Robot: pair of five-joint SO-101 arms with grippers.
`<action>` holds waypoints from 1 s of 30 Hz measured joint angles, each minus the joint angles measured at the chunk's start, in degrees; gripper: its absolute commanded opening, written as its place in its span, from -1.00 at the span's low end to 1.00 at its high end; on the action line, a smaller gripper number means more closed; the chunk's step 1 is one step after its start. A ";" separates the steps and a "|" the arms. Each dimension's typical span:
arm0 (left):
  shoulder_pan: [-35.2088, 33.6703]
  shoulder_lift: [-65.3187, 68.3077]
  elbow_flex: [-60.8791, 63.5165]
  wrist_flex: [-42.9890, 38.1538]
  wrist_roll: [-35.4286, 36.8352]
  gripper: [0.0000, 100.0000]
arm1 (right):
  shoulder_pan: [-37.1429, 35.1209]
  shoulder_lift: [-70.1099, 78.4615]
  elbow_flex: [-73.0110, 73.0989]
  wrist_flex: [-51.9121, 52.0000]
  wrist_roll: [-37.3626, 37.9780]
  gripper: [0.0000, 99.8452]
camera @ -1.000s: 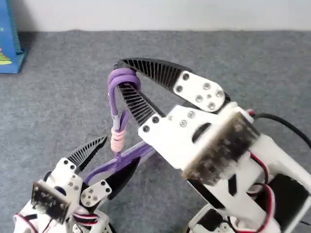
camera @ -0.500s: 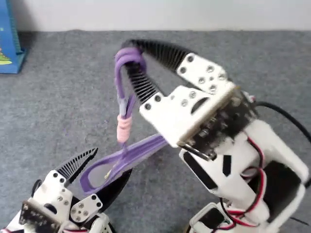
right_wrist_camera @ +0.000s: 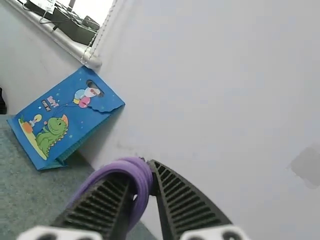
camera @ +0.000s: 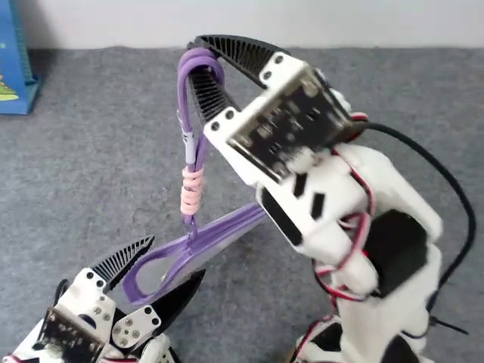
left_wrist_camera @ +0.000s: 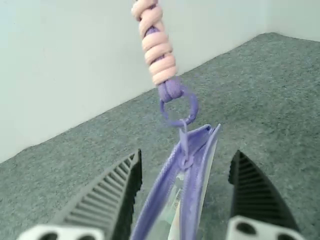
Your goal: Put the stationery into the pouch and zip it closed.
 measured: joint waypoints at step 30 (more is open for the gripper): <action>5.89 -0.09 10.37 -3.16 0.00 -0.55 | 6.59 -3.43 0.00 0.88 0.00 -0.98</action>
